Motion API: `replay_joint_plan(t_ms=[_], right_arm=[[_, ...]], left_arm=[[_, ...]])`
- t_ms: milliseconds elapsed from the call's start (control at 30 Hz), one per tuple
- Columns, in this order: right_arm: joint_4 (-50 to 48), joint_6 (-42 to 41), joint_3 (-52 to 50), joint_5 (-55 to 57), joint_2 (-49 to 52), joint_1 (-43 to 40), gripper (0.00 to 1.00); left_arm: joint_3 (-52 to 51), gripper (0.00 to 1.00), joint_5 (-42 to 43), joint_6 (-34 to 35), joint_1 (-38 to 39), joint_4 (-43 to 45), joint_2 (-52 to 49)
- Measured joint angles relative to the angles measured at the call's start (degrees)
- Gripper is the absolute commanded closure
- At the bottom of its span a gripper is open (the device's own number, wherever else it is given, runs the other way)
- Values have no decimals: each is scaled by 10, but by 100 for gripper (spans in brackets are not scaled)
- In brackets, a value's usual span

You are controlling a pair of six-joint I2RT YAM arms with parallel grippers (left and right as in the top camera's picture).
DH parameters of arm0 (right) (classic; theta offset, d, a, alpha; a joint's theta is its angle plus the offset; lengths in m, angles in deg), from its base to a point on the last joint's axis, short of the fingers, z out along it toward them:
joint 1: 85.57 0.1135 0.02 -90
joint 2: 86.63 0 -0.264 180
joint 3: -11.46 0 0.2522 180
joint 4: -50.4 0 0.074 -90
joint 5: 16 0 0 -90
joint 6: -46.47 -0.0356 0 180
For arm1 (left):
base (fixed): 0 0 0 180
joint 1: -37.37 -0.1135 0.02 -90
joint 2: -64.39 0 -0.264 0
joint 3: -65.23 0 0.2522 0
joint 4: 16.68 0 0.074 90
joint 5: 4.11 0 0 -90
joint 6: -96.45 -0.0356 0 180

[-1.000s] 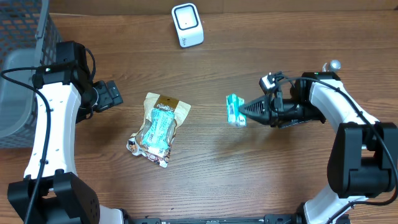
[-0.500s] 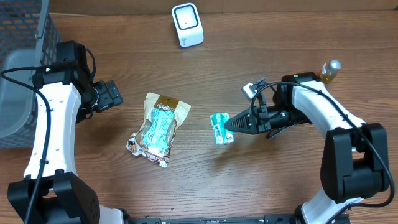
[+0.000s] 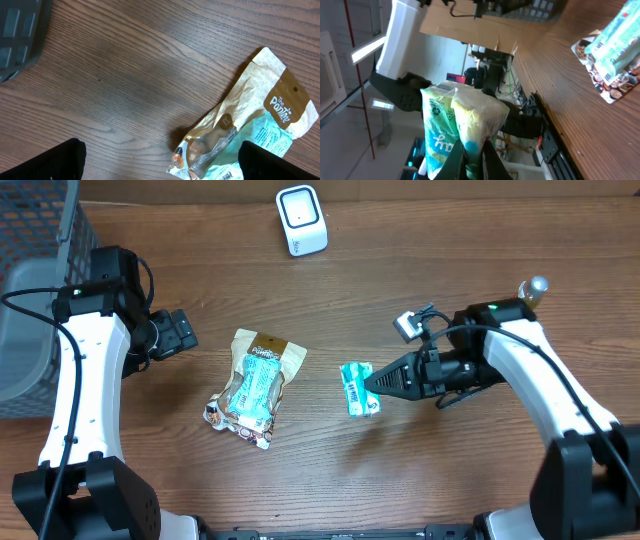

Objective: Scan the item barcode
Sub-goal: 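Carry the teal packet up toward the white scanner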

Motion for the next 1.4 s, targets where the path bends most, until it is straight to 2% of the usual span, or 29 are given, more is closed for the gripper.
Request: replay_joint_plan(t_ms=[267, 600, 1000, 1167, 1400], right_arm=[[0, -76, 0, -5, -71, -29, 96], [-8, -99, 0, -7, -85, -43, 96], [-189, -125, 1, 18, -85, -44, 96], [-263, -205, 1, 89, -85, -44, 96], [-343, -372, 1, 300, -85, -43, 96]], left_arm=[[0, 0, 0, 0, 0, 0, 0], [0, 0, 0, 0, 0, 0, 0], [0, 1, 0, 0, 0, 0, 0], [0, 0, 0, 0, 0, 0, 0], [0, 0, 0, 0, 0, 0, 0]])
